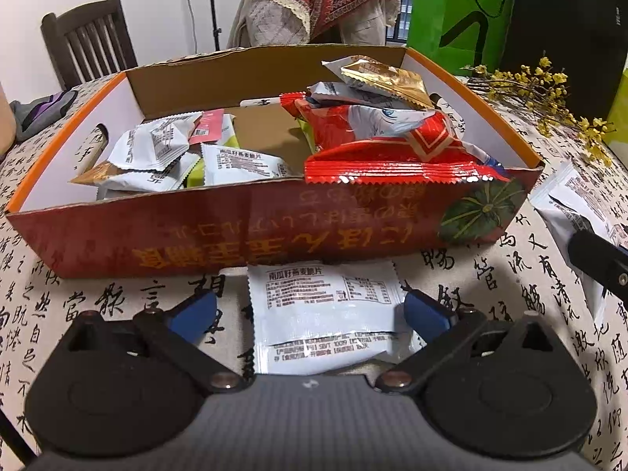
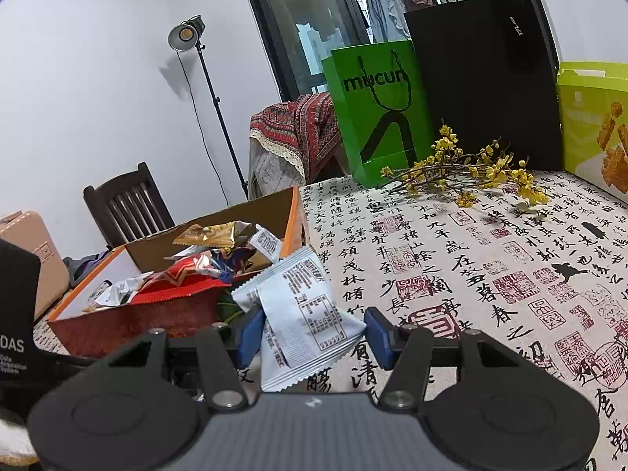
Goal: Organize snacks
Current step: 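Grasp the remaining white sachet with the left gripper, then lower both white sachets into the box and open both grippers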
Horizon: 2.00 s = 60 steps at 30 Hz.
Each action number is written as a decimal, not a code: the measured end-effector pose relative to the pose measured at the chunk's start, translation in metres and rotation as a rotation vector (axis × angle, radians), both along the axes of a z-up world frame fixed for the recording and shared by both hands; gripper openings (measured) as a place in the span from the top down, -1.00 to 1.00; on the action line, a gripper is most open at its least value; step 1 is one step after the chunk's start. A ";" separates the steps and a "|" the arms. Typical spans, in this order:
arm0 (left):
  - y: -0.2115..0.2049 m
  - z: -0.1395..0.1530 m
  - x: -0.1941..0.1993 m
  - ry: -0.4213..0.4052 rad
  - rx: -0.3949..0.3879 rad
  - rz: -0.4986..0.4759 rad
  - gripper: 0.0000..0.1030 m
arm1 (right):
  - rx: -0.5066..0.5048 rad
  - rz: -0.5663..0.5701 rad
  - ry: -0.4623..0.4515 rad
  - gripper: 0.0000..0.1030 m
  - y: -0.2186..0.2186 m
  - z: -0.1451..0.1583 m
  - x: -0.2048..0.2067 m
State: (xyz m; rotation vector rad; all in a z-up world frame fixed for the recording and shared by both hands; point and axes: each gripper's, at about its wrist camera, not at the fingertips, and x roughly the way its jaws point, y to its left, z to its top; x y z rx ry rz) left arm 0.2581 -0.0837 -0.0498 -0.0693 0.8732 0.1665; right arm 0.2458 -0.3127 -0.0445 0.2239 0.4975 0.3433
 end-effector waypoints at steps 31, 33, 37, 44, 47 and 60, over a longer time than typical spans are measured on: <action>0.013 0.025 -0.053 -0.157 0.033 -0.060 0.54 | 0.005 0.039 -0.049 -0.07 0.004 0.001 -0.006; 0.016 0.028 -0.059 -0.168 0.033 -0.063 0.59 | 0.000 0.040 -0.054 -0.07 0.006 0.002 -0.007; 0.026 0.035 -0.071 -0.189 0.019 -0.059 0.67 | -0.011 0.044 -0.069 -0.07 0.008 0.005 -0.013; 0.041 0.054 -0.094 -0.264 0.009 -0.048 0.78 | -0.024 0.071 -0.065 -0.07 0.015 0.013 -0.026; 0.045 0.061 -0.104 -0.293 0.009 -0.046 0.79 | -0.025 0.088 -0.065 -0.07 0.020 0.015 -0.034; 0.065 0.095 -0.145 -0.402 0.001 -0.011 0.79 | -0.044 0.147 -0.107 -0.07 0.050 0.041 -0.069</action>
